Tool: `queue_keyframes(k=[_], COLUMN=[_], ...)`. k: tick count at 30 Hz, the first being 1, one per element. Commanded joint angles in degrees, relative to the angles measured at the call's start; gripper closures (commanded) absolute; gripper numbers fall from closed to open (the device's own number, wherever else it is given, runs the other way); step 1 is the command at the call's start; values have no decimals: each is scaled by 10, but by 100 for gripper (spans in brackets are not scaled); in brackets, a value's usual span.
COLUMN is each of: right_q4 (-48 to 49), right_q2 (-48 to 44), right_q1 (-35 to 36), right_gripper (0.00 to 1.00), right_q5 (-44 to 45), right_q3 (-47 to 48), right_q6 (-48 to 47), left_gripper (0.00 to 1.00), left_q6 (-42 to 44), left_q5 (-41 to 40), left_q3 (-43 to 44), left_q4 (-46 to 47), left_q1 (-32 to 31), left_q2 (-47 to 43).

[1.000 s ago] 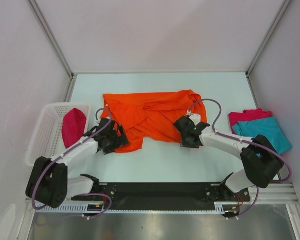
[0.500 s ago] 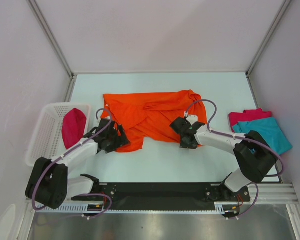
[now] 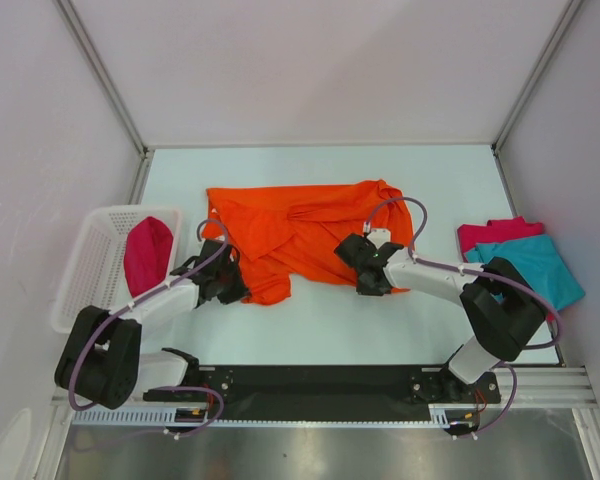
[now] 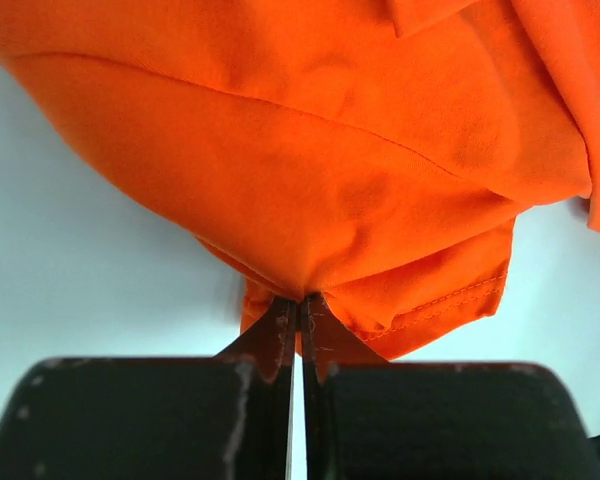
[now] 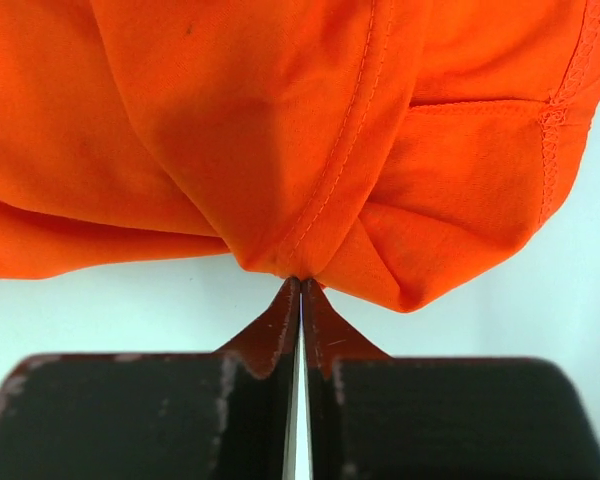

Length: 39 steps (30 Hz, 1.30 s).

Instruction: Fold and stack the t-shirts

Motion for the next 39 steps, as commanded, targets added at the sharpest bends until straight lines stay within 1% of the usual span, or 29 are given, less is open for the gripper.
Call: queue_keyframes(k=[1, 5, 9, 10, 16, 18, 20, 21, 27, 31, 32, 35, 39], right_q4=[-4, -8, -36, -43, -110, -158, -188, -193, -231, -241, -239, -229, -219], right_q2=[-8, -27, -50, -57, -111, -130, -145, -163, -200, -224, -228, -230, -221], right_q1=[8, 19, 37, 39, 58, 54, 48, 34, -32, -74, -80, -90, -87], right_gripper=[100, 100, 100, 100, 100, 100, 100, 100, 100, 100, 100, 100, 100], right_q5=[24, 50, 96, 122, 227, 273, 292, 303, 321, 330, 330, 326, 307], right_q3=[17, 17, 31, 32, 52, 59, 65, 64, 62, 55, 54, 50, 52], right_q6=[6, 7, 23, 26, 66, 86, 96, 94, 81, 69, 66, 50, 44], left_gripper=[100, 100, 100, 100, 100, 100, 100, 100, 100, 100, 100, 100, 100], left_q6=[7, 9, 15, 18, 23, 24, 26, 27, 42, 53, 55, 67, 76], left_q5=[14, 11, 6, 6, 1, 2, 1, 2, 18, 28, 32, 49, 54], left_q3=[-1, 4, 23, 27, 77, 103, 119, 134, 171, 175, 174, 173, 184], left_q4=[12, 3, -17, -32, -97, -116, -143, -158, -204, -220, -220, -226, -233], left_q1=[-3, -3, -3, -3, -2, -2, -1, 3, 41, 77, 96, 124, 136], left_q2=[-1, -8, -20, -31, -85, -96, -112, -123, -151, -166, -170, -175, -179])
